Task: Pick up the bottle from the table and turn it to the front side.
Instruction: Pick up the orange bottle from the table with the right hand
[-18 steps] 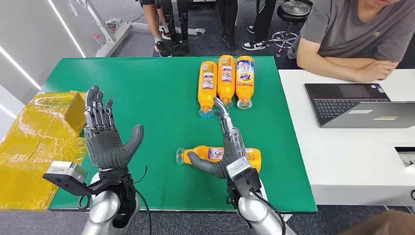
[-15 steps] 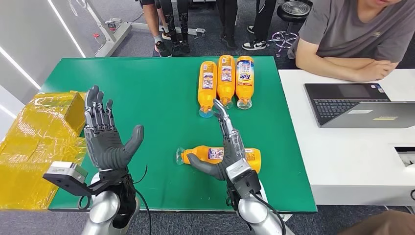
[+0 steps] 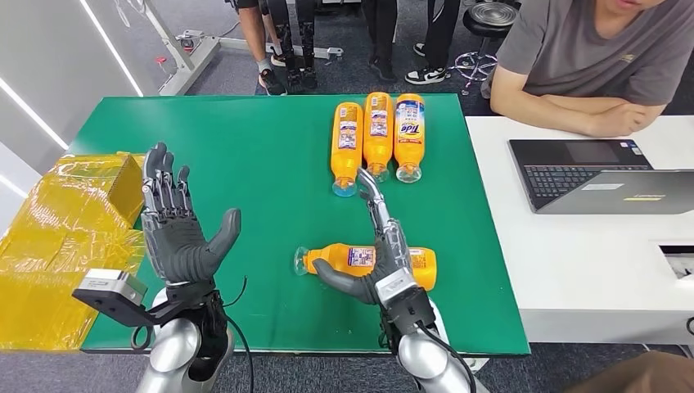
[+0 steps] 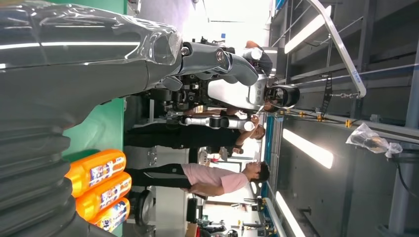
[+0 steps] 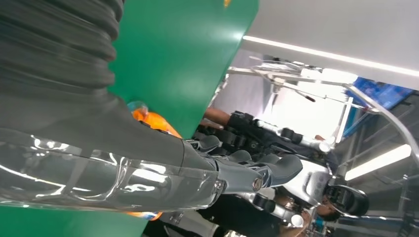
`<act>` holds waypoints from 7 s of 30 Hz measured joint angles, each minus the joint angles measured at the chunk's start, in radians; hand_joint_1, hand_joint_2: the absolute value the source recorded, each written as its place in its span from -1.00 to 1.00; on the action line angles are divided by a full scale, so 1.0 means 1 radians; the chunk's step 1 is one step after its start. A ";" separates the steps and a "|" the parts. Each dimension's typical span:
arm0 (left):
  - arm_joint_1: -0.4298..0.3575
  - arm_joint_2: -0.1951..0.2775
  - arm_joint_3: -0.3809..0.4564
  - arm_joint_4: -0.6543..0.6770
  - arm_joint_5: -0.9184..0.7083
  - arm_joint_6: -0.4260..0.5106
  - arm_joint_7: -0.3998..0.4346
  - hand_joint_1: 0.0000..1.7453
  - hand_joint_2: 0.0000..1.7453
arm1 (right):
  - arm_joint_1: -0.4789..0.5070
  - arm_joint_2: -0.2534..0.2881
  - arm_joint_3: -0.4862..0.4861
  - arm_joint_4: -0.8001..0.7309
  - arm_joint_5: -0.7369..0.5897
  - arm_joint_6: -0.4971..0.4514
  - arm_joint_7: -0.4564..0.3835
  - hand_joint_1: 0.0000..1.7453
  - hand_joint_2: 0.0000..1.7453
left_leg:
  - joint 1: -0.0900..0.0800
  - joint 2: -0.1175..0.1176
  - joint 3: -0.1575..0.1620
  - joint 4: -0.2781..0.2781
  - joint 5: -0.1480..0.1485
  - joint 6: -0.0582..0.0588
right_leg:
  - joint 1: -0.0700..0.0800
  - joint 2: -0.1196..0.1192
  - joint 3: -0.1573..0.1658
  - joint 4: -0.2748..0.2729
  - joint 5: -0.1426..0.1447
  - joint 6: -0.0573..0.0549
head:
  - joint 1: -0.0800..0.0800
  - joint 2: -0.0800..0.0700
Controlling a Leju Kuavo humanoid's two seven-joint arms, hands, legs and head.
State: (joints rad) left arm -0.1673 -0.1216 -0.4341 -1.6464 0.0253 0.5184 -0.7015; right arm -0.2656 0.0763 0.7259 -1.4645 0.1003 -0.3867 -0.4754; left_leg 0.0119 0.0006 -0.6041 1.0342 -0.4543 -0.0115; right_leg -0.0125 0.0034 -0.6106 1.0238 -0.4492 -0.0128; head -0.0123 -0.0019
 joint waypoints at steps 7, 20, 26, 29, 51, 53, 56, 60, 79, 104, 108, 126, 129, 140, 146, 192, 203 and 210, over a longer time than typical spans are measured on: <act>0.004 0.002 0.000 0.001 -0.004 0.007 0.000 -1.00 1.00 | -0.031 -0.037 -0.015 -0.003 0.303 0.141 0.236 -1.00 1.00 | 0.000 0.000 0.000 0.000 0.000 0.000 | 0.000 0.000 0.000 0.000 0.000 0.000 | 0.000 0.000; -0.011 0.007 0.012 0.006 0.037 -0.038 0.000 -1.00 1.00 | -0.318 -0.212 0.002 0.199 0.485 0.605 0.373 -1.00 1.00 | -0.001 -0.002 -0.001 0.001 0.002 0.003 | 0.000 -0.002 0.001 0.000 0.003 0.002 | 0.000 0.000; -0.027 0.010 0.013 0.019 0.057 -0.041 0.000 -1.00 1.00 | -0.396 -0.283 0.062 0.254 0.477 0.696 0.403 -1.00 1.00 | -0.001 -0.002 -0.002 0.001 0.002 0.003 | 0.000 -0.002 0.000 0.000 0.003 0.002 | 0.000 0.000; -0.033 0.010 0.013 0.029 0.067 -0.039 0.000 -1.00 1.00 | -0.434 -0.334 0.109 0.271 0.456 0.764 0.419 -1.00 1.00 | -0.001 -0.002 -0.002 0.002 0.002 0.003 | 0.000 -0.002 0.000 0.000 0.003 0.002 | 0.000 0.000; -0.052 -0.002 -0.010 0.049 0.091 -0.041 0.022 -1.00 1.00 | -0.535 -0.527 0.368 0.327 0.289 0.888 0.443 -1.00 1.00 | -0.001 -0.002 -0.002 0.002 0.002 0.003 | 0.000 -0.002 0.000 0.000 0.003 0.002 | 0.000 0.000; -0.051 -0.005 -0.010 0.050 0.089 -0.041 0.023 -1.00 1.00 | -0.530 -0.529 0.375 0.333 0.289 0.877 0.444 -1.00 1.00 | -0.001 -0.002 -0.002 0.002 0.002 0.003 | 0.000 -0.002 0.000 0.000 0.003 0.002 | 0.000 0.000; -0.050 -0.006 -0.010 0.050 0.084 -0.041 0.025 -1.00 1.00 | -0.518 -0.529 0.377 0.346 0.290 0.833 0.449 -1.00 1.00 | -0.001 -0.002 -0.002 0.002 0.002 0.003 | 0.000 -0.002 0.000 0.000 0.003 0.002 | 0.000 0.000; -0.048 -0.007 -0.010 0.050 0.079 -0.041 0.026 -1.00 1.00 | -0.500 -0.523 0.376 0.367 0.297 0.794 0.456 -1.00 1.00 | -0.001 -0.002 -0.002 0.002 0.002 0.003 | 0.000 -0.002 0.000 0.000 0.003 0.002 | 0.000 0.000; -0.048 -0.010 -0.010 0.049 0.067 -0.042 0.031 -1.00 1.00 | -0.472 -0.455 0.334 0.449 0.410 0.682 0.440 -1.00 1.00 | -0.001 -0.002 -0.002 0.002 0.002 0.003 | 0.000 -0.002 0.000 0.000 0.003 0.002 | 0.000 0.000; -0.057 -0.014 -0.010 0.049 0.078 -0.045 0.032 -1.00 1.00 | -0.496 -0.417 0.327 0.468 0.376 0.758 0.413 -1.00 1.00 | -0.001 -0.002 -0.002 0.002 0.002 0.003 | 0.000 -0.002 0.000 0.000 0.003 0.002 | 0.000 0.000; -0.063 -0.014 -0.010 0.050 0.082 -0.042 0.032 -1.00 1.00 | -0.507 -0.407 0.335 0.480 0.353 0.770 0.400 -1.00 1.00 | -0.001 -0.002 -0.002 0.002 0.002 0.003 | 0.000 -0.002 0.000 0.000 0.003 0.002 | 0.000 0.000; -0.064 -0.014 -0.011 0.050 0.090 -0.020 0.025 -1.00 1.00 | -0.550 -0.318 0.387 0.604 0.329 0.744 0.337 -1.00 1.00 | -0.001 -0.002 -0.002 0.002 0.002 0.003 | 0.000 -0.002 0.000 0.000 0.003 0.002 | 0.000 0.000; -0.064 -0.014 -0.011 0.050 0.095 -0.016 0.020 -1.00 1.00 | -0.562 -0.303 0.396 0.627 0.330 0.743 0.331 -1.00 1.00 | -0.001 -0.002 -0.002 0.002 0.002 0.003 | 0.000 -0.002 0.000 0.000 0.003 0.002 | 0.000 0.000; -0.074 -0.010 -0.011 0.053 0.116 -0.011 0.009 -1.00 1.00 | -0.577 -0.267 0.427 0.692 0.362 0.676 0.310 1.00 1.00 | -0.001 -0.002 -0.002 0.002 0.002 0.003 | 0.000 -0.002 0.000 0.000 0.003 0.002 | 0.000 0.000; -0.084 -0.002 -0.011 0.059 0.129 -0.010 0.005 -1.00 1.00 | -0.573 -0.259 0.433 0.707 0.366 0.633 0.307 1.00 1.00 | -0.001 -0.002 -0.002 0.002 0.003 0.003 | 0.000 -0.002 0.000 0.000 0.003 0.002 | 0.000 0.000; 0.129 0.049 0.041 -0.137 0.130 0.031 0.001 -1.00 1.00 | -0.077 -0.038 -0.019 0.142 0.143 -0.058 0.100 1.00 1.00 | 0.000 -0.005 -0.004 0.000 0.002 0.002 | 0.000 -0.005 -0.001 0.000 0.000 0.001 | 0.000 0.000; 0.138 0.065 0.039 -0.140 0.239 -0.114 0.001 -1.00 1.00 | -0.126 -0.015 0.012 0.142 0.183 0.071 0.118 1.00 1.00 | 0.000 -0.004 -0.003 0.000 0.002 0.002 | 0.000 -0.004 -0.001 0.000 0.000 0.001 | 0.000 0.000; 0.141 0.073 0.026 -0.123 0.241 -0.151 0.001 -1.00 1.00 | -0.157 0.003 0.047 0.142 0.204 0.143 0.122 1.00 1.00 | 0.000 -0.004 -0.003 0.000 0.002 0.002 | 0.000 -0.004 -0.002 0.000 0.000 0.001 | 0.000 0.000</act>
State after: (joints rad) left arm -0.0259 -0.0489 -0.4084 -1.7693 0.2659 0.3670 -0.7003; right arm -0.4230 0.0789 0.7726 -1.3226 0.3041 -0.2438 -0.3529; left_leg 0.0117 -0.0037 -0.6075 1.0339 -0.4526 -0.0091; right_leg -0.0122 -0.0005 -0.6123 1.0239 -0.4493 -0.0117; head -0.0125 -0.0019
